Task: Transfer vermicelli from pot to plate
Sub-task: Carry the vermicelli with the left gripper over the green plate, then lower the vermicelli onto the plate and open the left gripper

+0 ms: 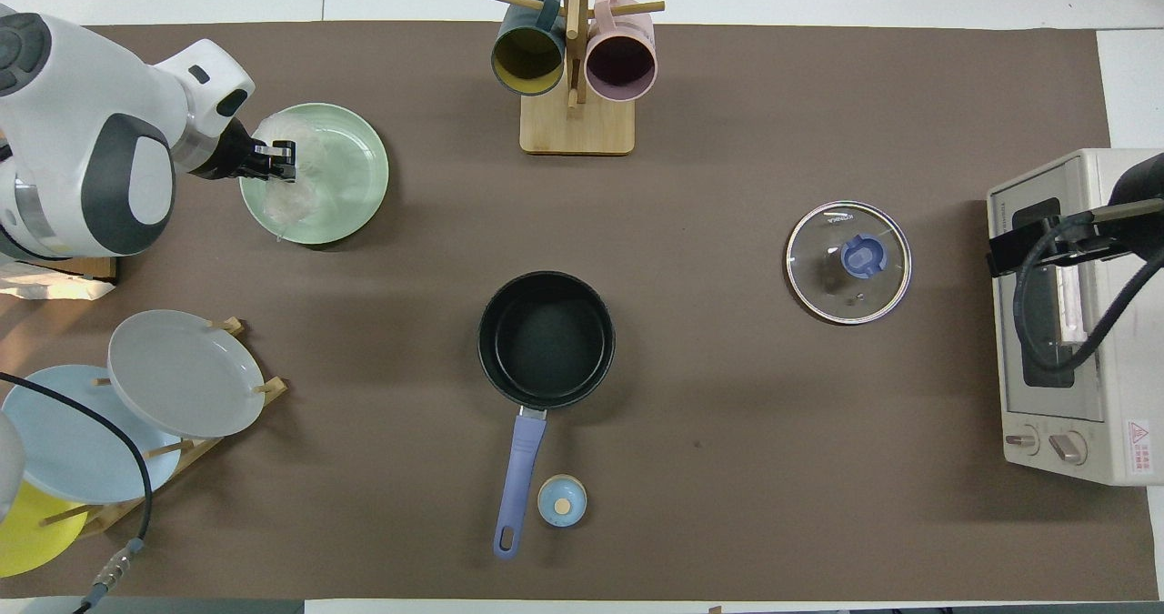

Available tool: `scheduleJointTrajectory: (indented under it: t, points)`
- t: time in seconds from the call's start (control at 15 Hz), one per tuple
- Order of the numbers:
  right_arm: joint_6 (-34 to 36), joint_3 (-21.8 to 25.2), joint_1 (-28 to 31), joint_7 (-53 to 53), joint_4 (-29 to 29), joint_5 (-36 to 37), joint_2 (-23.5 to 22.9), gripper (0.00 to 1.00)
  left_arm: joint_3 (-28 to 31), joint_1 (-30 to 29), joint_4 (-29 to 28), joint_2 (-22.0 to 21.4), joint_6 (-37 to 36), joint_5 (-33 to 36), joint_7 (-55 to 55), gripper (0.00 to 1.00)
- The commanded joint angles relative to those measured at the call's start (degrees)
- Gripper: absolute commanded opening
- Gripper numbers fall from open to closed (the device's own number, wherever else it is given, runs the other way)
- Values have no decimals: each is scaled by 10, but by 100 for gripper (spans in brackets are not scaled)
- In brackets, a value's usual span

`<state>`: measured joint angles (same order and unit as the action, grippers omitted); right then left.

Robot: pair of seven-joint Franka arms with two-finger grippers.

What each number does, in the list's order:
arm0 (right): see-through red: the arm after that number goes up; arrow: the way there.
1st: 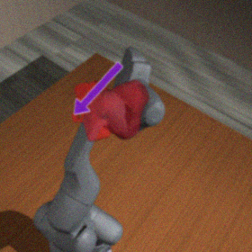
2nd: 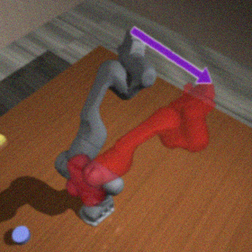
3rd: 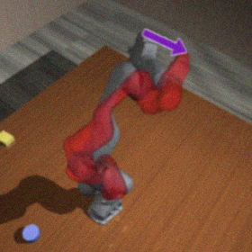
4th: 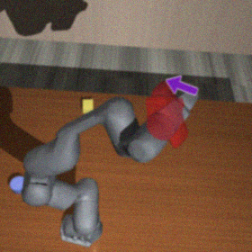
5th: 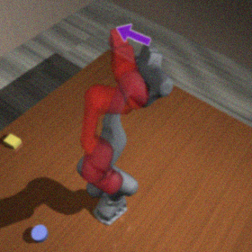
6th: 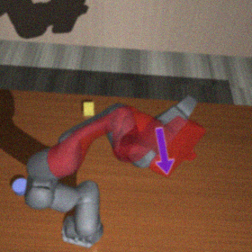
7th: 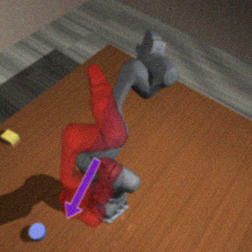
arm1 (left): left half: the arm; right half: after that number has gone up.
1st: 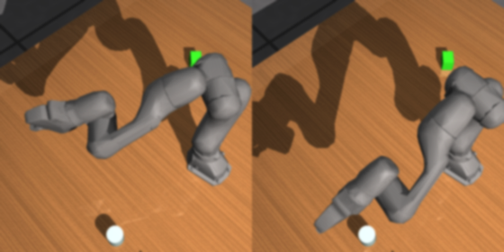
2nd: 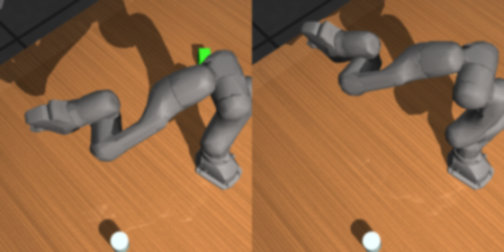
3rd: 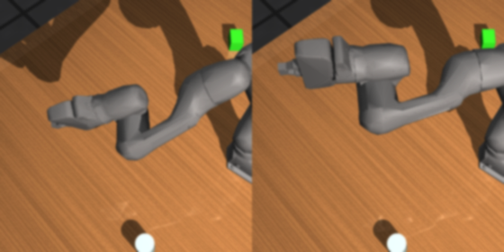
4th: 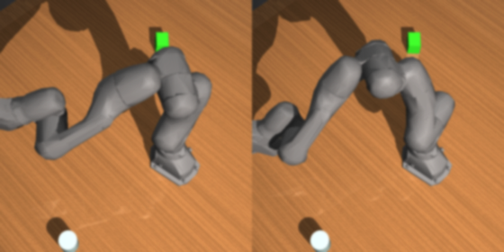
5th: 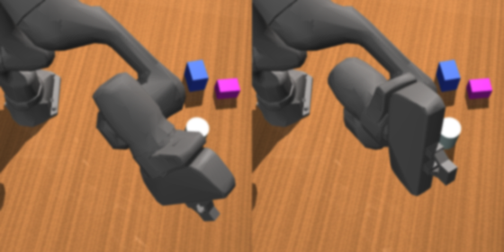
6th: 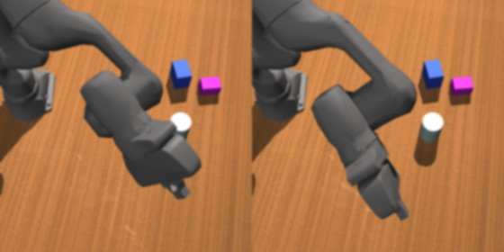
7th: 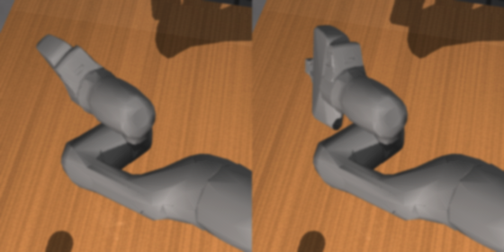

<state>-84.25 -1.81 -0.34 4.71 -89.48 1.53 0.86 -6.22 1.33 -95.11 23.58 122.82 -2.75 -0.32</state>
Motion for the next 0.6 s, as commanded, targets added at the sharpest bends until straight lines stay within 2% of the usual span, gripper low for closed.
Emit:
scheduleJointTrajectory:
  t: [0.0,0.27,0.33,0.4,0.53]
  points:
    - [13,-4,9,-2,-21,-1,24,100,2,8,-3,16,36,34,16,0]
    - [1,-3,5,-2,-18,1,24,100,2,8,-8,19,53,38,29,0]
    - [3,-3,3,-6,-17,2,22,100,2,9,-7,19,52,38,28,40]
    - [8,-2,0,-8,-15,7,20,100,2,10,-4,18,48,38,28,99]
    - [8,-1,-4,-22,-14,13,14,100,2,11,0,12,38,37,25,100]
